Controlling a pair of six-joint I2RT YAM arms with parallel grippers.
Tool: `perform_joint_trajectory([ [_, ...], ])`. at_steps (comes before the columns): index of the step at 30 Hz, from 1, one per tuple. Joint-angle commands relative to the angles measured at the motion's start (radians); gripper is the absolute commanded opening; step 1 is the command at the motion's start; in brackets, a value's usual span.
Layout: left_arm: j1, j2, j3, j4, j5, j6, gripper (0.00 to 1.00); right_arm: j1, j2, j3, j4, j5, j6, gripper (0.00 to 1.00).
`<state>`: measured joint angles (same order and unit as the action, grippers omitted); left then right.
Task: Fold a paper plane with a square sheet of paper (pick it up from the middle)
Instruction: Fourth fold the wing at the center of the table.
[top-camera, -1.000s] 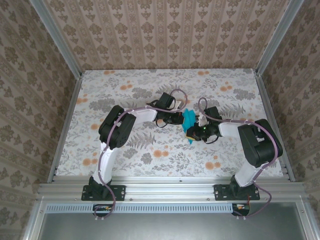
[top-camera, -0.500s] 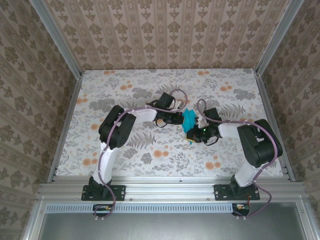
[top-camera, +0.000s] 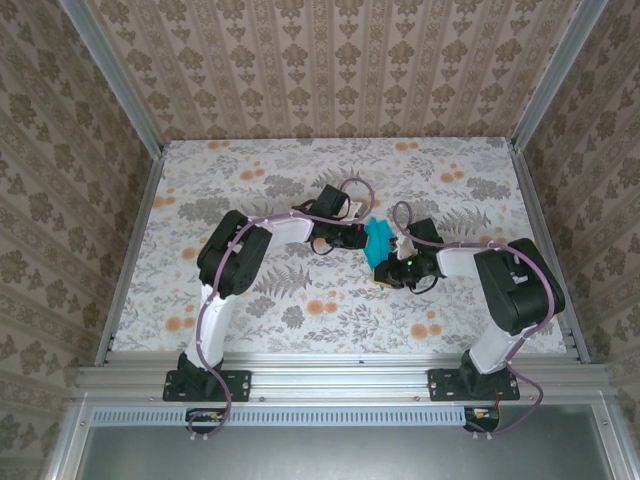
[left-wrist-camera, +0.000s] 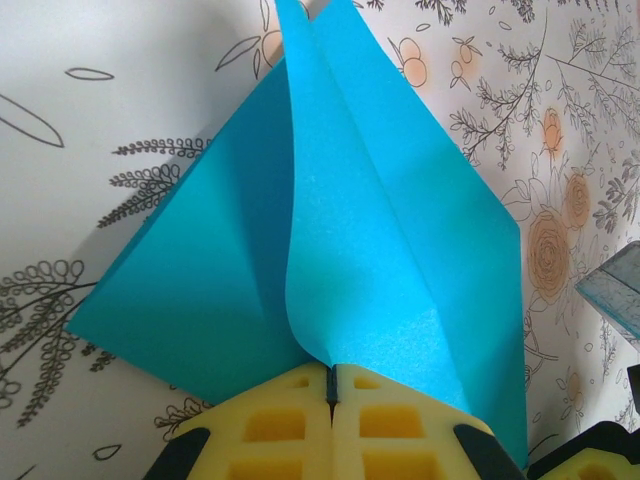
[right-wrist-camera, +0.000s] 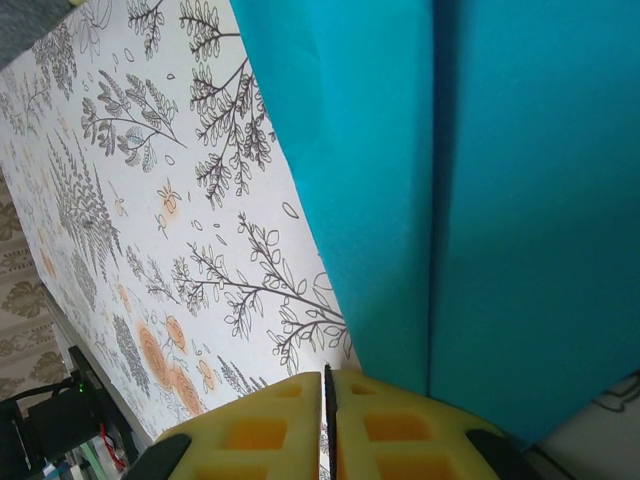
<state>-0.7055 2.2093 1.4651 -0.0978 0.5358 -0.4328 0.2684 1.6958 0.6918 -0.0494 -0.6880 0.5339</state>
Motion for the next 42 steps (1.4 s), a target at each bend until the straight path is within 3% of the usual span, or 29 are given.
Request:
perform_joint_trajectory([
  [1, 0.012, 0.039, 0.011, -0.062, -0.024, 0.014, 0.00, 0.008, 0.035, -0.038, -0.068, 0.027, -0.020, 0.13],
  [6, 0.013, 0.032, 0.021, -0.062, -0.015, 0.010, 0.00, 0.008, 0.046, -0.041, -0.070, 0.039, -0.024, 0.13],
  [26, 0.016, -0.038, 0.131, -0.113, -0.019, 0.007, 0.21, 0.009, 0.057, -0.046, -0.078, 0.067, -0.005, 0.12],
  [36, 0.013, -0.153, 0.177, -0.274, -0.222, 0.068, 0.35, 0.018, 0.059, -0.050, -0.069, 0.068, -0.002, 0.11],
  [42, -0.019, -0.232, 0.138, -0.280, -0.227, 0.053, 0.38, 0.020, 0.059, -0.048, -0.075, 0.070, -0.005, 0.11],
])
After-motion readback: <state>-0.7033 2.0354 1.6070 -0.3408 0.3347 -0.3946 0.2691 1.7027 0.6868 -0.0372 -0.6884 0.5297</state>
